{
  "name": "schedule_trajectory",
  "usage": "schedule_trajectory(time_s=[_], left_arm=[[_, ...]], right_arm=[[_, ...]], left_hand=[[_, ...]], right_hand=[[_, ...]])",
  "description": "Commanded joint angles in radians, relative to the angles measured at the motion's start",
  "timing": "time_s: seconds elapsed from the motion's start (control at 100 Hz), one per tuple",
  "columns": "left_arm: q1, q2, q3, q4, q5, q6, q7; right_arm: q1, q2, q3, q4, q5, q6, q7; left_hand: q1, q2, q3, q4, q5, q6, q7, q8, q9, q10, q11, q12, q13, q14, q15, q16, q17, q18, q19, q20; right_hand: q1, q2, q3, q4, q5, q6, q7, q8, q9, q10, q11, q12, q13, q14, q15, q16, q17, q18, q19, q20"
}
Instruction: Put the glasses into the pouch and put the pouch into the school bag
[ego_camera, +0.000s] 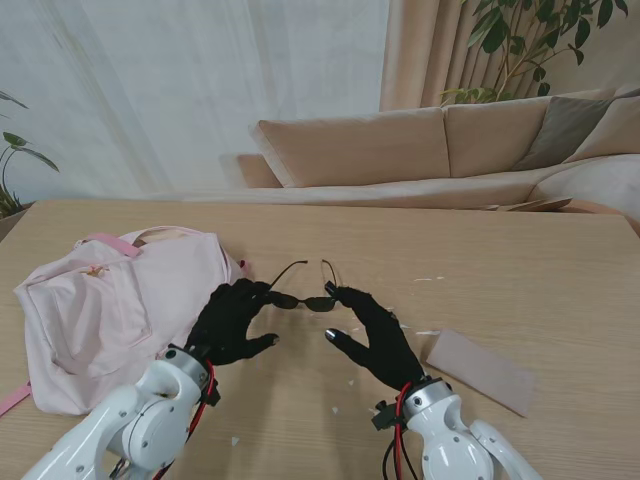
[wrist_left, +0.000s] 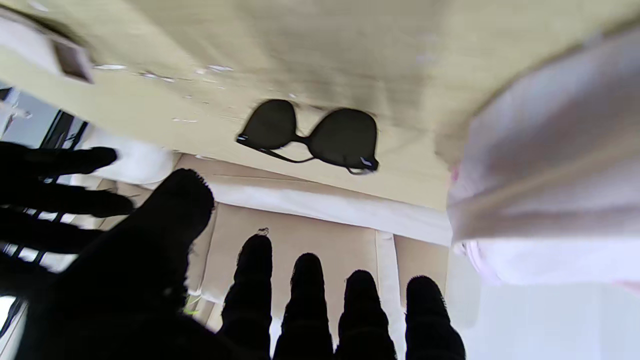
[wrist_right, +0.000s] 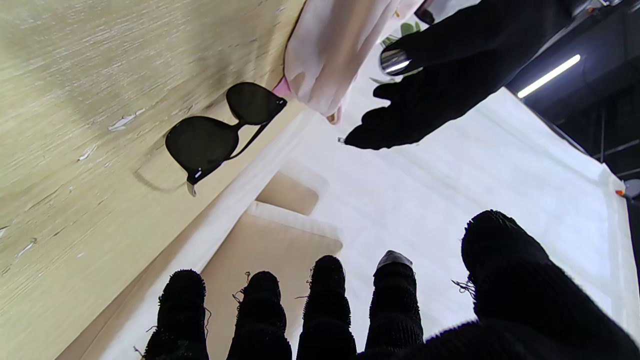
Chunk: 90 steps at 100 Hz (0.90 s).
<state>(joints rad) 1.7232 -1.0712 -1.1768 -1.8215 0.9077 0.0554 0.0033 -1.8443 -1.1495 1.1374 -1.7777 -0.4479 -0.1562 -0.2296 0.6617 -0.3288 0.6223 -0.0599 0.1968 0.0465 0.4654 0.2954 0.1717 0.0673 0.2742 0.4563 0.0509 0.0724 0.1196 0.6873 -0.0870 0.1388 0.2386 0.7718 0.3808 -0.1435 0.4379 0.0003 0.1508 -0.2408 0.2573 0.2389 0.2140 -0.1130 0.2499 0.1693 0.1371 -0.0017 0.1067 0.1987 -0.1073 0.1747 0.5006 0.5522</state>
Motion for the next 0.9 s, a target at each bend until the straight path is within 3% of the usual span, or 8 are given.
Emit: schedule_trajectory(time_s=[0.0,0.16,0.34,0.49,0.62,0.79,0.89], left_arm=[[-0.056,-0.005,0.013,0.025,0.006,0.020,-0.010],[-0.195,-0.002,0.112,0.114,0.065,0.112,-0.032],[-0.326,0.000,0.222,0.207,0.068,0.191,-0.083],[-0.411,-0.003,0.303,0.297,0.058,0.202,-0.077],[-0.472,-0.007,0.363,0.367,0.056,0.202,-0.057],[-0.516,-0.013,0.414,0.415,0.041,0.232,-0.049],[-0.531,-0.021,0.435,0.438,0.011,0.247,-0.037]], right_arm=[[-0.012,-0.005,0.004,-0.010,0.006,-0.007,0.008],[-0.023,-0.007,0.015,-0.019,0.011,-0.012,0.001],[-0.032,-0.010,0.024,-0.026,0.015,-0.017,-0.011],[-0.036,-0.011,0.028,-0.028,0.020,-0.018,-0.014],[-0.038,-0.012,0.030,-0.030,0.022,-0.019,-0.015],[-0.039,-0.013,0.031,-0.031,0.025,-0.019,-0.018],[-0.040,-0.013,0.032,-0.032,0.027,-0.018,-0.018]], left_hand=[[-0.024,-0.040,0.035,-0.018,-0.046,-0.021,0.000,0.012,0.018,-0.020,0.011,-0.010,-0.011,0.004,0.009,0.026,-0.003,-0.010,0.012,0.031],[-0.023,-0.044,0.076,-0.024,-0.017,-0.024,0.010,0.026,0.029,-0.021,0.072,0.016,0.002,0.014,0.079,0.043,0.045,0.000,0.035,0.098],[-0.011,-0.047,0.092,-0.026,0.022,-0.049,0.026,0.032,0.034,-0.017,0.127,0.018,0.008,0.019,0.126,0.035,0.062,-0.006,0.048,0.120],[0.033,-0.065,0.117,-0.027,0.040,-0.146,0.034,0.037,0.033,-0.020,0.130,0.010,0.010,0.018,0.138,0.027,0.071,-0.021,0.062,0.125],[0.080,-0.083,0.141,-0.029,0.050,-0.199,0.048,0.044,0.035,-0.037,0.127,0.005,0.012,0.016,0.145,0.021,0.069,-0.029,0.082,0.121],[0.099,-0.079,0.143,-0.033,0.104,-0.183,0.065,0.043,0.035,-0.037,0.140,0.004,0.013,0.018,0.161,0.013,0.040,-0.031,0.163,0.087],[0.105,-0.070,0.136,-0.033,0.176,-0.188,0.094,0.053,0.035,-0.037,0.156,0.009,0.013,0.020,0.166,0.013,0.025,-0.032,0.199,0.069]], right_hand=[[-0.008,0.017,-0.020,-0.002,-0.009,0.001,0.015,0.012,-0.017,-0.033,0.012,0.006,-0.024,-0.048,0.008,-0.013,-0.006,-0.033,0.010,0.014],[-0.004,0.017,-0.021,-0.002,-0.005,0.000,0.025,0.014,-0.017,-0.032,0.020,0.009,-0.024,-0.046,0.012,-0.013,-0.006,-0.033,0.017,0.015],[0.001,0.014,-0.023,-0.002,0.000,0.001,0.037,0.014,-0.017,-0.031,0.028,0.012,-0.023,-0.044,0.017,-0.012,-0.005,-0.032,0.024,0.016],[0.006,0.011,-0.024,-0.002,0.003,0.001,0.046,0.015,-0.016,-0.029,0.034,0.015,-0.023,-0.045,0.020,-0.013,-0.006,-0.031,0.028,0.015],[0.007,0.013,-0.025,-0.002,0.000,0.003,0.052,0.014,-0.018,-0.028,0.036,0.015,-0.023,-0.045,0.021,-0.013,-0.006,-0.032,0.031,0.014],[0.009,0.012,-0.027,-0.002,0.002,0.003,0.063,0.014,-0.018,-0.026,0.040,0.017,-0.023,-0.044,0.024,-0.013,-0.006,-0.031,0.034,0.013],[0.012,0.012,-0.027,-0.002,0.004,0.004,0.070,0.014,-0.018,-0.024,0.043,0.018,-0.023,-0.043,0.026,-0.013,-0.005,-0.030,0.036,0.012]])
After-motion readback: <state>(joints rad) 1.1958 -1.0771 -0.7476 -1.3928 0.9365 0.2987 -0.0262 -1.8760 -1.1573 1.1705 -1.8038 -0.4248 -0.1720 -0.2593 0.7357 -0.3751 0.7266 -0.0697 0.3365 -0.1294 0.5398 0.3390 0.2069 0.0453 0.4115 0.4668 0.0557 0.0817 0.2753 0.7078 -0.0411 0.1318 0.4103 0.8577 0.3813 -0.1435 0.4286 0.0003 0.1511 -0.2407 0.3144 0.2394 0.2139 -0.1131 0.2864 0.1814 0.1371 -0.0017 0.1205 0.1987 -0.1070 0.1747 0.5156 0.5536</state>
